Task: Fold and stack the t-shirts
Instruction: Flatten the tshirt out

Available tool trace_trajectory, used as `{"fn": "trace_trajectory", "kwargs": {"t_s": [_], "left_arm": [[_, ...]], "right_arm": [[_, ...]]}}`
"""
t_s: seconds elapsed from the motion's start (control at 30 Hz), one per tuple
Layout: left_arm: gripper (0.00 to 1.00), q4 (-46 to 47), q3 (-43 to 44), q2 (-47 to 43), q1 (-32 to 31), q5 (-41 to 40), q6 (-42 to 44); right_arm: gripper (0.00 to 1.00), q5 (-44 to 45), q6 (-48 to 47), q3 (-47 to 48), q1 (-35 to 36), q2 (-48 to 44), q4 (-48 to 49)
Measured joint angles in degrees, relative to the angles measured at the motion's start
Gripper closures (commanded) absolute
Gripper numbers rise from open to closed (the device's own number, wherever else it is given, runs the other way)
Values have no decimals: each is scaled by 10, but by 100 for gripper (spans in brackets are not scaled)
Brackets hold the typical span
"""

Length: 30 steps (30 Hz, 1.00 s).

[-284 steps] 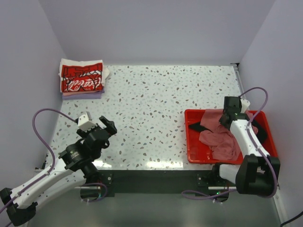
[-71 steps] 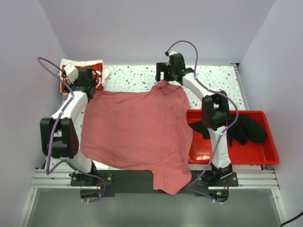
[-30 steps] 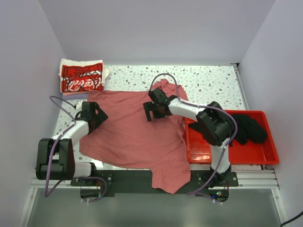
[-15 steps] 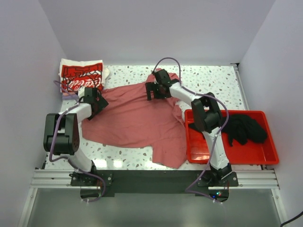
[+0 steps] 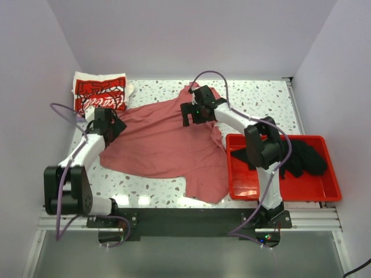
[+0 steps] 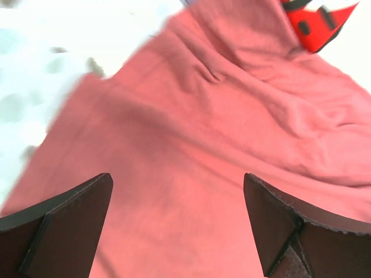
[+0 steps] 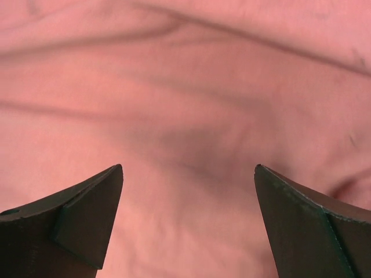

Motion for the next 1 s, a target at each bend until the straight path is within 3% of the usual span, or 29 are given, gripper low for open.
{"fn": "trace_trajectory", "kwargs": {"t_s": [0.17, 0.27, 0.5, 0.73, 0.9, 1.0], "left_arm": [[0, -78, -44, -162, 0, -64, -69], [0, -123, -80, -199, 8, -96, -114], [12, -160, -172, -200, 59, -106, -142], [36, -134, -176, -160, 88, -103, -131], [41, -114, -181, -139, 95, -100, -121], [57, -102, -184, -139, 97, -98, -117]], "right_arm": [[1, -29, -14, -94, -1, -136, 23], [1, -34, -19, -130, -1, -203, 42], [1, -90, -18, -203, -30, -268, 79], [1, -96, -14, -226, -52, -269, 80], [1, -97, -12, -229, -48, -276, 81], [1, -96, -10, -232, -47, -282, 81]]}}
